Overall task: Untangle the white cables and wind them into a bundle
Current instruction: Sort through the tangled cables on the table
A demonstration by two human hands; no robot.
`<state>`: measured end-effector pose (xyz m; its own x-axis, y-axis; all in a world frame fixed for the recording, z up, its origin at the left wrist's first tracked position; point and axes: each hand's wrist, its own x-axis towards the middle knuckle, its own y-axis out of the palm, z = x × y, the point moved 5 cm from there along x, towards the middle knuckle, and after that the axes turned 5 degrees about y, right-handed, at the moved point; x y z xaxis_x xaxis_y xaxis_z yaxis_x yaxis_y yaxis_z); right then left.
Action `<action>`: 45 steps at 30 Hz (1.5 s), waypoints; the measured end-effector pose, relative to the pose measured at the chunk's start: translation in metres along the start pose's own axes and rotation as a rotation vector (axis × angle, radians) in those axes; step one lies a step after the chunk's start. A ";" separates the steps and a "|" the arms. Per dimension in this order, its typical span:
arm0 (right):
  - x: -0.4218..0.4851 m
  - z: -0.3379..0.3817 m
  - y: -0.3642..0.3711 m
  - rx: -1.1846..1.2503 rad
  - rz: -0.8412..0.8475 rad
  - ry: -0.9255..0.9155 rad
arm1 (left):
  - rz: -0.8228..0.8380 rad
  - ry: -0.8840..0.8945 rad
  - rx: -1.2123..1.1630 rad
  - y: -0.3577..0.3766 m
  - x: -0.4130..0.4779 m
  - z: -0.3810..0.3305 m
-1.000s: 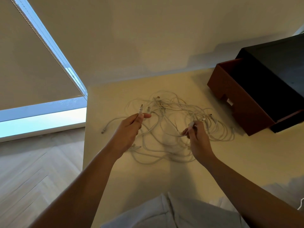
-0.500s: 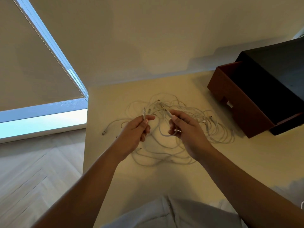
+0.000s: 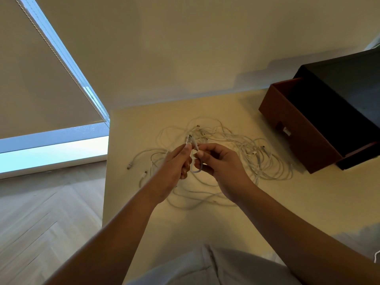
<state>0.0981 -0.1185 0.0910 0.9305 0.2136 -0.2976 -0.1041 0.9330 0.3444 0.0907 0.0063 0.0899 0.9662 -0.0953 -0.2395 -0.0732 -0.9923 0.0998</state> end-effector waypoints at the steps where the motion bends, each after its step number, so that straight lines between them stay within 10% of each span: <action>1: 0.000 0.000 0.001 0.017 -0.004 0.003 | -0.001 0.009 0.000 0.001 0.000 0.000; 12: 0.004 -0.001 0.003 -0.149 -0.083 -0.097 | -0.079 0.037 0.037 0.004 -0.005 -0.005; 23: 0.014 -0.027 0.019 -0.962 0.114 -0.156 | -0.231 0.154 -0.004 -0.018 0.002 -0.014; 45: 0.024 -0.057 -0.028 -1.318 0.180 -0.297 | -0.420 0.281 -0.106 -0.045 -0.001 -0.035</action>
<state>0.1033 -0.1231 0.0239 0.8911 0.4467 -0.0803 -0.3302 0.5166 -0.7900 0.1021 0.0535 0.1197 0.9371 0.3488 -0.0129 0.3467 -0.9257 0.1516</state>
